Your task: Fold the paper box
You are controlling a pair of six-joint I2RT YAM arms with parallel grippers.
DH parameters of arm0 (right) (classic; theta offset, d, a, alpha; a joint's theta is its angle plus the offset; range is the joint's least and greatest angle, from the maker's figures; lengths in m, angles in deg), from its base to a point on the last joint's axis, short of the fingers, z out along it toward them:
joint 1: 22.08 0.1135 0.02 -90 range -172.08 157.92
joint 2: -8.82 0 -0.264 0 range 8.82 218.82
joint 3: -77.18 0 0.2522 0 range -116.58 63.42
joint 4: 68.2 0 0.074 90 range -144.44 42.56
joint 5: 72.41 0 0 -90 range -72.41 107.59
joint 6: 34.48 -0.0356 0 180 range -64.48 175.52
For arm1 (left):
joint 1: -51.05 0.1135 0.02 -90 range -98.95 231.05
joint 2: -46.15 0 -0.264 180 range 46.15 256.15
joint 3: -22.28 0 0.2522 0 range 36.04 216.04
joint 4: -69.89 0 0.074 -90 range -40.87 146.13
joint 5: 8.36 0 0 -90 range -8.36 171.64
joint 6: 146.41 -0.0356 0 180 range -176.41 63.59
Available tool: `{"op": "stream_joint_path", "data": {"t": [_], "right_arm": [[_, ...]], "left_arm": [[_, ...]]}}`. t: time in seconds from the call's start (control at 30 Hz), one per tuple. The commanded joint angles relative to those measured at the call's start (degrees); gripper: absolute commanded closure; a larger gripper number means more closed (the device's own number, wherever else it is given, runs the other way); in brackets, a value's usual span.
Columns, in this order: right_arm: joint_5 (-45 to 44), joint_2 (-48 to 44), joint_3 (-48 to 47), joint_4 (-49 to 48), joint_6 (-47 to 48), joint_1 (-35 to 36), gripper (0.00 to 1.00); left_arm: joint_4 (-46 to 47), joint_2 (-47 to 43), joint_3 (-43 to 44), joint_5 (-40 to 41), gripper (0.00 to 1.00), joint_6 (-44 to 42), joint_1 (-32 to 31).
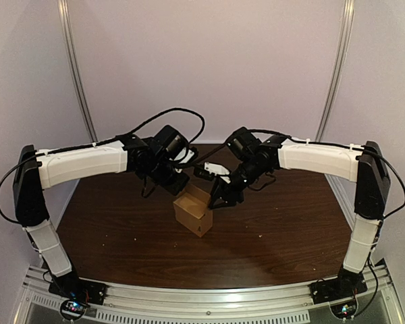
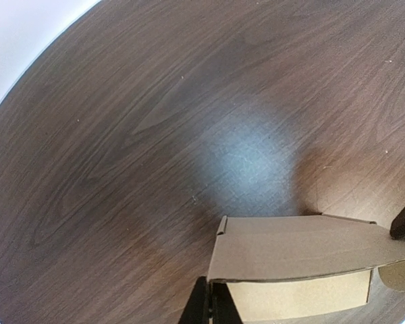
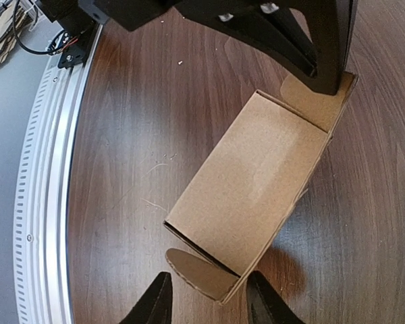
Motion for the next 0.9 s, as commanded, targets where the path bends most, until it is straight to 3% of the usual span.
{"op": "stream_joint_path", "data": {"t": [0.0, 0.4, 0.87], "right_arm": [[-2.13, 1.61, -1.62, -0.95, -1.77, 0.31, 0.62], [-2.59, 2.10, -2.49, -0.92, -4.26, 0.31, 0.65], [0.61, 1.64, -2.36, 2.59, 0.77, 0.31, 0.64]], "left_arm": [[-0.26, 0.92, 0.68, -1.53, 1.00, -0.05, 0.48], [-1.11, 1.03, 0.98, -2.11, 1.00, -0.32, 0.50], [-2.03, 1.01, 0.78, -1.94, 1.00, -0.43, 0.52]]}}
